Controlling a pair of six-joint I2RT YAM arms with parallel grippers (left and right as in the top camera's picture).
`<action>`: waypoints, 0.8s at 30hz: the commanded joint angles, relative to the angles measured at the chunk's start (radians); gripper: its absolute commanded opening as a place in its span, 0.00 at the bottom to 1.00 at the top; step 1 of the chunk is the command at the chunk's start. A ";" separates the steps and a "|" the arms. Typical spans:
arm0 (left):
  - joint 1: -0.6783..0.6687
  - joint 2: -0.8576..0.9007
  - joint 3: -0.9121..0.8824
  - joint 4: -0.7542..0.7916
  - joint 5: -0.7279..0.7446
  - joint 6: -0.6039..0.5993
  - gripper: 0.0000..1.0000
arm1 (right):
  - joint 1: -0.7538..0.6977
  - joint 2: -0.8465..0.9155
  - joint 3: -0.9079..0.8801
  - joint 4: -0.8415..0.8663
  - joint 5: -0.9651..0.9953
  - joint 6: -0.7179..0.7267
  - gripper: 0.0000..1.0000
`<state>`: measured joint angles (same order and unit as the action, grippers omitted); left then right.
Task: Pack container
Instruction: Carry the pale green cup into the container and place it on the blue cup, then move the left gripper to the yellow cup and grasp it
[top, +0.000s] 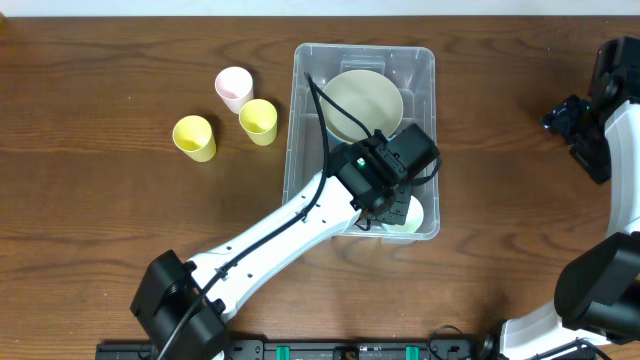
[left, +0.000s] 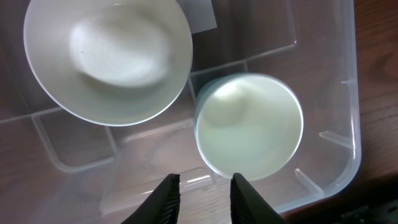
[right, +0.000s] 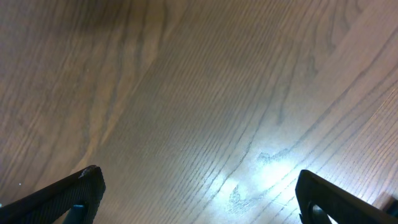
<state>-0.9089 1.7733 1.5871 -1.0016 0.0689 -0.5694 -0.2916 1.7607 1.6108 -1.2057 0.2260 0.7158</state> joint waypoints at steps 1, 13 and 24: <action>-0.001 0.005 -0.010 0.000 -0.005 0.020 0.34 | -0.003 -0.005 -0.001 0.002 0.021 0.013 0.99; 0.245 -0.103 0.192 -0.188 -0.178 0.059 0.98 | -0.003 -0.005 -0.001 0.002 0.021 0.013 0.99; 0.776 -0.095 0.167 -0.249 -0.170 0.032 0.98 | -0.003 -0.005 -0.001 0.002 0.021 0.013 0.99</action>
<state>-0.2214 1.6318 1.7775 -1.2438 -0.0902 -0.5270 -0.2916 1.7607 1.6108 -1.2053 0.2260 0.7158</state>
